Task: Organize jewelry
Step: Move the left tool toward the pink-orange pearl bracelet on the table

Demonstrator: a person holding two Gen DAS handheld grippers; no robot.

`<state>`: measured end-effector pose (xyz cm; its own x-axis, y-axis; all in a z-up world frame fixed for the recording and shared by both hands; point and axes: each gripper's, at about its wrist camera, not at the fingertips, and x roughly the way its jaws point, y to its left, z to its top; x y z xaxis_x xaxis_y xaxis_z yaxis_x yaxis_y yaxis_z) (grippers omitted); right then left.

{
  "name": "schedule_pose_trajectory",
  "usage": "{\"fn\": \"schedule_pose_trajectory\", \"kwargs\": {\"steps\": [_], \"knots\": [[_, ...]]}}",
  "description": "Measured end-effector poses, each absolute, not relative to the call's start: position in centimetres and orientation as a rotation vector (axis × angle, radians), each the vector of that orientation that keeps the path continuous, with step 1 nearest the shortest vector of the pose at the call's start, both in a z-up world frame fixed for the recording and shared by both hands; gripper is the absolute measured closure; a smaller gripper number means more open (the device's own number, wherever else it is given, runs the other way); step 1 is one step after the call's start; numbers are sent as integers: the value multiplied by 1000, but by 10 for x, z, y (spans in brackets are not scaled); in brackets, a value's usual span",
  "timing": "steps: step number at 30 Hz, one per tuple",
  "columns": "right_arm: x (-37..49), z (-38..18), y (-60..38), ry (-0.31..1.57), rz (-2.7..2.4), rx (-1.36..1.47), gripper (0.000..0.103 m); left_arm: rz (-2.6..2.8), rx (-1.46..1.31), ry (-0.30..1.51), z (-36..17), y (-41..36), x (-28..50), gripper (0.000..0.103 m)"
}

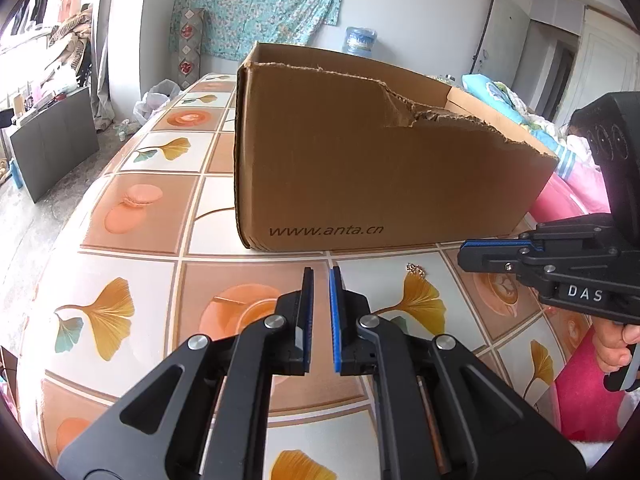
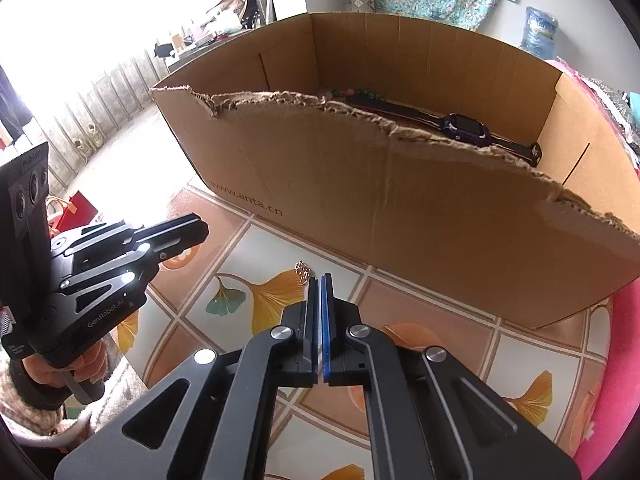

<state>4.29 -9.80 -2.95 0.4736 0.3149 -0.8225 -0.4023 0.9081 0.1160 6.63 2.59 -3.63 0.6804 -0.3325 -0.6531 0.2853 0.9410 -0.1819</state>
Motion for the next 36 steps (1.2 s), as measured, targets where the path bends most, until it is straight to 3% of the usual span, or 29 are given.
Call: {"fn": "schedule_pose_trajectory", "kwargs": {"steps": [2,4,6,11,13,29,30,32,36], "knots": [[43,-29,-97,987,447,-92,99,-349,-69,746,-36,25,67,96],[47,-32,-95,994,446,-119,87,-352,-68,747,-36,25,68,96],[51,-36,-88,987,446,-147,85,-353,-67,748,-37,25,69,96],[67,-46,-69,988,463,-210,85,-343,-70,753,-38,28,70,95],[70,-47,-65,994,488,-205,99,-338,-73,756,-39,29,71,95],[43,13,-125,896,458,17,101,-403,-58,729,-31,12,61,95],[44,16,-130,886,442,21,101,-428,-55,722,-29,9,58,95],[38,26,-148,867,403,37,101,-491,-56,714,-26,-1,52,80],[31,36,-186,844,316,71,101,-681,-51,722,-24,-36,36,73]]}}
